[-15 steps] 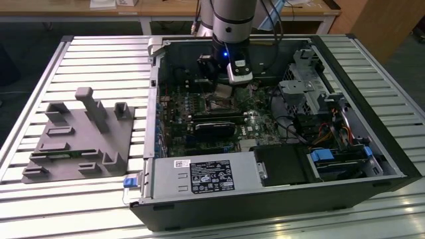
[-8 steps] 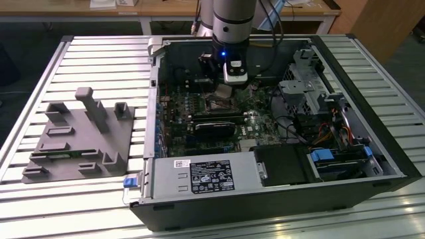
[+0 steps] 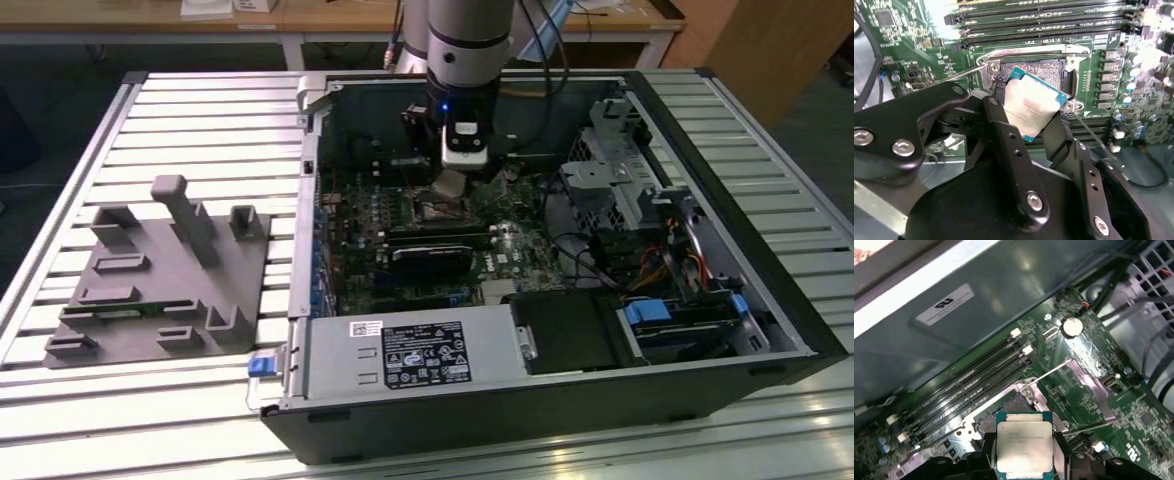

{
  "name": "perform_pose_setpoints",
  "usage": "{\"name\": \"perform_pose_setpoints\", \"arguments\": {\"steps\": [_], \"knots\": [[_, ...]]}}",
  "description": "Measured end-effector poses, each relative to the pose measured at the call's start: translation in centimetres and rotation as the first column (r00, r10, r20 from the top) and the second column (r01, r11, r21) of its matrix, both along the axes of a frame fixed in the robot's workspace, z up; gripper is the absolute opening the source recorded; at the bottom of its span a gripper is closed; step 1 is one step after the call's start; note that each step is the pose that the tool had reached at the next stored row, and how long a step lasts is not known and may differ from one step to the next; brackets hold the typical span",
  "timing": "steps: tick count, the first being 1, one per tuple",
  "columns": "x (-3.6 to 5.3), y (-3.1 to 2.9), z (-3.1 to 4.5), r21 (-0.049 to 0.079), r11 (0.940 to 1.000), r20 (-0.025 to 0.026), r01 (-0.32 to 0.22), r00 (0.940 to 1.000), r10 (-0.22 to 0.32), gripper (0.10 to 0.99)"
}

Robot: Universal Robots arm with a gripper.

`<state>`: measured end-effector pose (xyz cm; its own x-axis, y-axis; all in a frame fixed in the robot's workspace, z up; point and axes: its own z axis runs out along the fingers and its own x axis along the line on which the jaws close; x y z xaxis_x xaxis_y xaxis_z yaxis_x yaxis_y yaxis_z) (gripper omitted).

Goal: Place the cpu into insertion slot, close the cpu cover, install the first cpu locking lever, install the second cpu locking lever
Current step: 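Place the cpu into insertion slot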

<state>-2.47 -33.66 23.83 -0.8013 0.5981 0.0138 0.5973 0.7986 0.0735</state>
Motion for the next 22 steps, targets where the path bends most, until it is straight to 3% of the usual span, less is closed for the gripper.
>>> {"name": "perform_pose_setpoints", "arguments": {"steps": [5,10,17,22], "knots": [[0.00,0.00,-0.03,0.000,0.9974,0.0002,0.072,0.9974,-0.072,0.537],[0.00,0.00,-0.05,-0.001,0.9887,0.0012,0.150,0.9887,-0.150,0.537],[0.00,0.00,-0.07,-0.005,0.9675,0.0053,0.253,0.9675,-0.253,0.537],[0.00,0.00,-0.08,-0.009,0.9467,0.0102,0.322,0.9468,-0.322,0.537]]}}
